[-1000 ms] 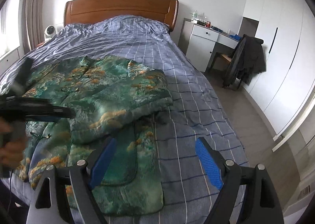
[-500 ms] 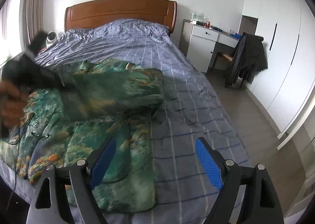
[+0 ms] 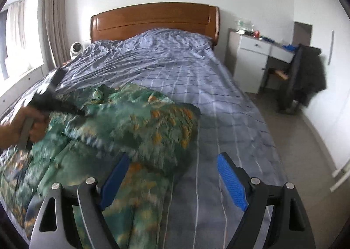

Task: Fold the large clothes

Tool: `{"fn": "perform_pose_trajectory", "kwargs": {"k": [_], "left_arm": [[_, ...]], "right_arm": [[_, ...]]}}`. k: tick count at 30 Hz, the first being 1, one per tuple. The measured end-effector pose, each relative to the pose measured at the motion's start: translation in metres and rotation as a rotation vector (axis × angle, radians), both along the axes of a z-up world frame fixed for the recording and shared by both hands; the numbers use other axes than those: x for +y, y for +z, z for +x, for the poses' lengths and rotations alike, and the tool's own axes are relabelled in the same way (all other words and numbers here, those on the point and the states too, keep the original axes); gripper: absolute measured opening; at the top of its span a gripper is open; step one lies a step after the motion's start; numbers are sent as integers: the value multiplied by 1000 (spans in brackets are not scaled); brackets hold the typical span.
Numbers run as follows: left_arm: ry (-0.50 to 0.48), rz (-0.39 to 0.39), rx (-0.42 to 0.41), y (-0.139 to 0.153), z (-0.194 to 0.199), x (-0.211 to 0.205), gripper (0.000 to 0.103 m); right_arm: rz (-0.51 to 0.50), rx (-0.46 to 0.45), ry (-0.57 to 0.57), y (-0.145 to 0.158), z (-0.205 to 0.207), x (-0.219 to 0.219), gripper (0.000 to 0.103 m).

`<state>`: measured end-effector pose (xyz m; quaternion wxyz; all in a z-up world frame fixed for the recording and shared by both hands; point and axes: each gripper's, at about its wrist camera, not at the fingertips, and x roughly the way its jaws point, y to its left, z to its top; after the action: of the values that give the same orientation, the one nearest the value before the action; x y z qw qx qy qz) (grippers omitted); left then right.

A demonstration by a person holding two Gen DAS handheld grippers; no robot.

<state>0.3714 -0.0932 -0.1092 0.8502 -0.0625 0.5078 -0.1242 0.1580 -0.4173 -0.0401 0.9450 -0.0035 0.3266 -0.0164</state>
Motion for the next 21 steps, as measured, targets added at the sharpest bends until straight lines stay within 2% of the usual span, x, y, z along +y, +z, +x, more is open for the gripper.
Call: {"fn": "perform_pose_trajectory", "kwargs": {"k": [3,4,5,7,11,15,17,21], "left_arm": [[-21,60,-18,-6,-5,-3,65],[-29,97,-14,-12,-6,-6,63],[-36,118,-3,-20,-6,-8,57],[-32,112,-4,-31,-5,-5,56],[-19,108,-36,-35,-11,-6,57],[-23,119,-53,-38,-11,-8,58],[-25,121,-64,-39,-13,-8,58],[-23,128,-85,-39,-19,-10,58]], "right_arm": [[59,20,56,-3,53,-1,84],[75,35,74,-6,69,-1,76],[86,58,89,-11,91,0,52],[92,117,98,-28,135,5,29],[112,191,81,-62,195,9,29],[171,361,48,-117,229,5,28],[163,350,46,-120,228,6,28],[166,332,63,-103,208,9,28]]}}
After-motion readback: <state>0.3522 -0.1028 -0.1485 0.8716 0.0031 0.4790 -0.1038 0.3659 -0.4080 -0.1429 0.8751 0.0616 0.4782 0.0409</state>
